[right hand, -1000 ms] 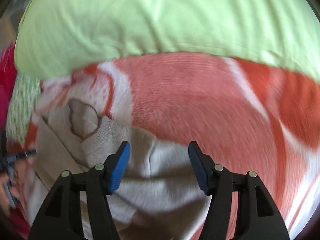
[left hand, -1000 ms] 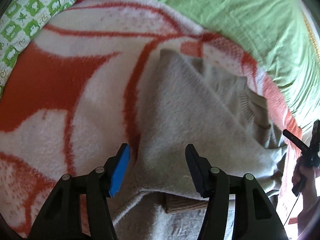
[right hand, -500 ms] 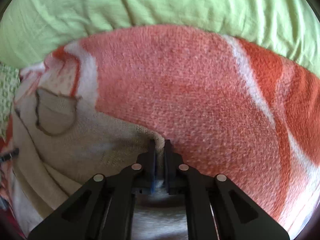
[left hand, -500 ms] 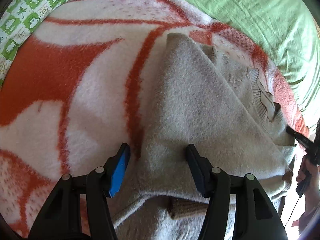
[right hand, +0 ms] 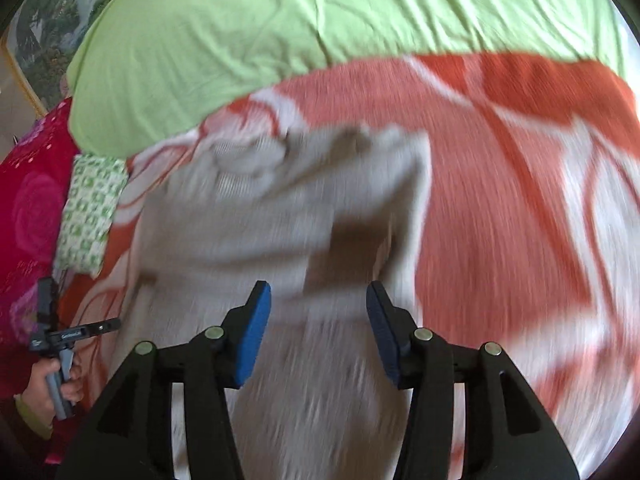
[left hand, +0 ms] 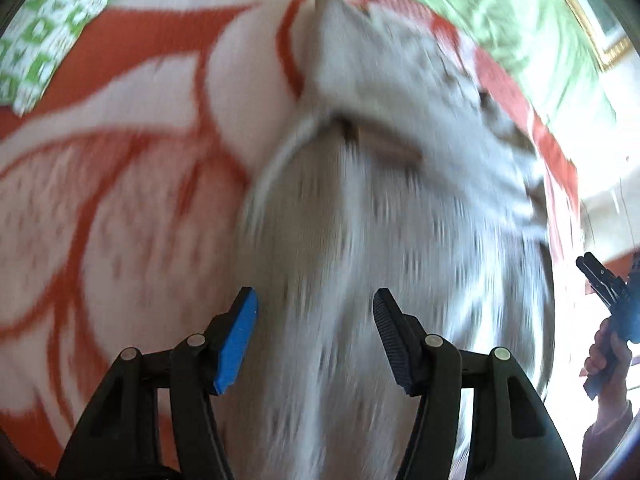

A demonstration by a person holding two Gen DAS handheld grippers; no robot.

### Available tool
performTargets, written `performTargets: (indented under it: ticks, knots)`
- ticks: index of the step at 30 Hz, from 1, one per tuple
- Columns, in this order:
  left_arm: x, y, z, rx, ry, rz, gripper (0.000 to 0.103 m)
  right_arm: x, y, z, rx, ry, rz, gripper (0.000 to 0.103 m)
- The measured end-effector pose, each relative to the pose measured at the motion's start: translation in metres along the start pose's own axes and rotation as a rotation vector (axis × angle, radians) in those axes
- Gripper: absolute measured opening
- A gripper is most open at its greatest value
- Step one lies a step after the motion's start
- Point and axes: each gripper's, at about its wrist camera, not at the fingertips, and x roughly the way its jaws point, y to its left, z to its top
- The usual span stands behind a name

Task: Fold small clothes

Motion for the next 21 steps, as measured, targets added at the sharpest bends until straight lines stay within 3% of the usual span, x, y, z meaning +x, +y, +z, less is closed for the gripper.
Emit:
performTargets:
  ticks: [7,13,21]
  knots:
    - [-0.028,0.020,-0.086,0.033,0.035,-0.028,0.064,-0.048,-0.003,-0.094,0.053,0.041,-0.021,0.051]
    - [-0.039,0.041,-0.144,0.011,0.066,-0.076,0.067,-0.073,-0.016,-0.152,0.122,0.066,-0.016,0.051]
    - [-0.037,0.048,-0.172,-0.015,0.074,-0.143,0.066,-0.057,-0.016,-0.207,0.164,0.153,0.036,0.051]
